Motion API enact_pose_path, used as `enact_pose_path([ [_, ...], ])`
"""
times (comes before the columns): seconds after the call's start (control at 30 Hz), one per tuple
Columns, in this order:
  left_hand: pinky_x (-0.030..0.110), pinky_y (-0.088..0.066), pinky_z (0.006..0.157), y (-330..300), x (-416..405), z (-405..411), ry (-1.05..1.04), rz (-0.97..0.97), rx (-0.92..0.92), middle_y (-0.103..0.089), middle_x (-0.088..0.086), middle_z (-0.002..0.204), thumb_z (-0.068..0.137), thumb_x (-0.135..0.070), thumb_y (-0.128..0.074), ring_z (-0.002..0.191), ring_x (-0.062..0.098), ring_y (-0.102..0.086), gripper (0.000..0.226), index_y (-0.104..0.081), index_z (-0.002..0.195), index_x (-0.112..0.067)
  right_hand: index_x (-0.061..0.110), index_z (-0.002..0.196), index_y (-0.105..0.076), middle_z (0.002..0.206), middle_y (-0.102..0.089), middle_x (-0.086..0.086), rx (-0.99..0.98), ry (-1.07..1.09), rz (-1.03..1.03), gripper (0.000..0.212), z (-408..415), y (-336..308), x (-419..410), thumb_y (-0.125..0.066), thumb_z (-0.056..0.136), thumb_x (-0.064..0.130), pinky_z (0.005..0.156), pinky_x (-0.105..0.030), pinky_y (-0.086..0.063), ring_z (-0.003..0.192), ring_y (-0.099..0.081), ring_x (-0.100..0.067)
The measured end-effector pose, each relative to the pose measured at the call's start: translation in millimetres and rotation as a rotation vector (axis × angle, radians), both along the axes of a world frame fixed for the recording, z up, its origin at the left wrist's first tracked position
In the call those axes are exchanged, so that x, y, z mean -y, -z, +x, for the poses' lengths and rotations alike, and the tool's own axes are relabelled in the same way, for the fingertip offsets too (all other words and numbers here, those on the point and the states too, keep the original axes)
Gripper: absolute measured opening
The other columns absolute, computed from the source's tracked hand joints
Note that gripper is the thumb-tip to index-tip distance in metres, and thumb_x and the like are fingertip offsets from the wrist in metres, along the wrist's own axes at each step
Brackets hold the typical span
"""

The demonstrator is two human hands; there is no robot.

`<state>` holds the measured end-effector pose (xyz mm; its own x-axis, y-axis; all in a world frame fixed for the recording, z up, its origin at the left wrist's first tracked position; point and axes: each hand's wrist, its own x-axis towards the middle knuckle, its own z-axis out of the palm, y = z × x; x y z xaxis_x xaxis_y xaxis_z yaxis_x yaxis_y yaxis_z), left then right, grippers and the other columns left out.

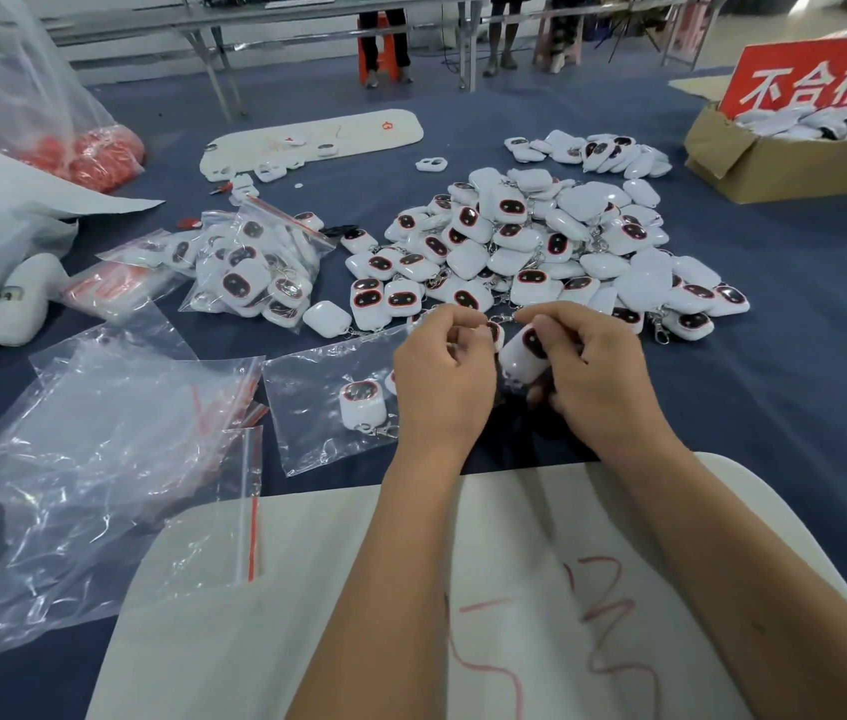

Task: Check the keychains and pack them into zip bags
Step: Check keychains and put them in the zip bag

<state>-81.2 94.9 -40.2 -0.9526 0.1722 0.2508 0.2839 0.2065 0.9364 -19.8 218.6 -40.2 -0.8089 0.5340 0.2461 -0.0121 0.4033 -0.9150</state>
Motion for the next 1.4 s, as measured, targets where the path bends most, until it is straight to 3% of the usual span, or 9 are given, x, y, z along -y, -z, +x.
enact_pose_path([
  [0.13, 0.033, -0.054, 0.078, -3, 4, -2, 0.101, 0.022, 0.048, -0.074, 0.0, 0.085, 0.096, -0.013, -0.064, 0.083, 0.019, -0.067, 0.015, -0.077, 0.088, -0.013, 0.014, 0.103, -0.071, 0.076, -0.072, 0.001, -0.001, -0.146, -0.226, 0.008, 4, 2, 0, -0.063, 0.105, 0.015, 0.051, -0.024, -0.05, 0.05, -0.057, -0.014],
  [0.27, 0.03, -0.053, 0.071, -1, 7, -2, 0.15, 0.02, 0.062, -0.07, -0.004, 0.074, 0.096, -0.012, -0.066, 0.07, 0.011, -0.062, 0.015, -0.077, 0.085, -0.013, 0.018, 0.106, -0.079, 0.078, -0.071, -0.001, -0.055, -0.171, -0.305, 0.016, 5, 7, -5, -0.063, 0.104, 0.013, 0.057, -0.018, -0.051, 0.058, -0.056, -0.009],
  [0.37, 0.038, -0.061, 0.067, 0, 8, -2, 0.186, 0.042, 0.167, -0.068, 0.001, 0.07, 0.098, -0.01, -0.064, 0.064, 0.017, -0.065, 0.012, -0.075, 0.094, -0.013, 0.016, 0.105, -0.079, 0.078, -0.072, -0.003, -0.1, -0.132, -0.372, 0.011, 5, 9, -8, -0.07, 0.1, 0.013, 0.056, -0.017, -0.049, 0.062, -0.058, -0.009],
  [0.53, 0.03, -0.059, 0.057, -2, 9, 1, 0.263, 0.111, 0.283, -0.074, 0.012, 0.075, 0.1, -0.004, -0.057, 0.059, 0.019, -0.071, 0.016, -0.072, 0.1, -0.009, 0.021, 0.097, -0.082, 0.087, -0.08, 0.0, -0.111, -0.062, -0.363, 0.009, 3, 11, -7, -0.073, 0.098, 0.021, 0.061, -0.019, -0.054, 0.073, -0.069, -0.007],
  [0.7, 0.03, -0.061, 0.06, -3, 7, 1, 0.25, 0.169, 0.362, -0.075, 0.021, 0.088, 0.1, -0.014, -0.066, 0.065, 0.023, -0.071, 0.011, -0.072, 0.097, -0.005, 0.021, 0.1, -0.082, 0.081, -0.078, 0.006, -0.129, -0.089, -0.331, 0.011, 2, 12, -6, -0.072, 0.099, 0.018, 0.06, -0.013, -0.049, 0.064, -0.063, 0.001],
  [0.8, 0.03, -0.061, 0.059, -3, 8, 0, 0.263, 0.156, 0.378, -0.073, 0.026, 0.092, 0.1, -0.012, -0.067, 0.058, 0.022, -0.069, 0.01, -0.069, 0.099, -0.003, 0.018, 0.102, -0.082, 0.079, -0.077, 0.008, -0.138, -0.112, -0.322, 0.012, 3, 11, -5, -0.071, 0.1, 0.016, 0.058, -0.011, -0.047, 0.06, -0.062, 0.002],
  [0.9, 0.025, -0.058, 0.053, -5, 7, 1, 0.244, 0.147, 0.351, -0.071, 0.029, 0.095, 0.099, -0.009, -0.066, 0.055, 0.02, -0.067, 0.007, -0.069, 0.097, -0.002, 0.017, 0.103, -0.081, 0.079, -0.078, 0.007, -0.13, -0.131, -0.315, 0.012, 4, 9, -4, -0.07, 0.1, 0.015, 0.054, -0.013, -0.047, 0.058, -0.061, 0.001],
  [1.4, 0.032, -0.06, 0.06, -2, 6, 1, 0.221, 0.164, 0.269, -0.071, 0.025, 0.093, 0.098, -0.012, -0.069, 0.068, 0.025, -0.068, 0.006, -0.07, 0.093, -0.008, 0.021, 0.108, -0.08, 0.09, -0.08, -0.001, -0.079, -0.143, -0.292, 0.015, 5, 6, -3, -0.067, 0.102, 0.015, 0.059, -0.019, -0.052, 0.06, -0.06, -0.006],
])
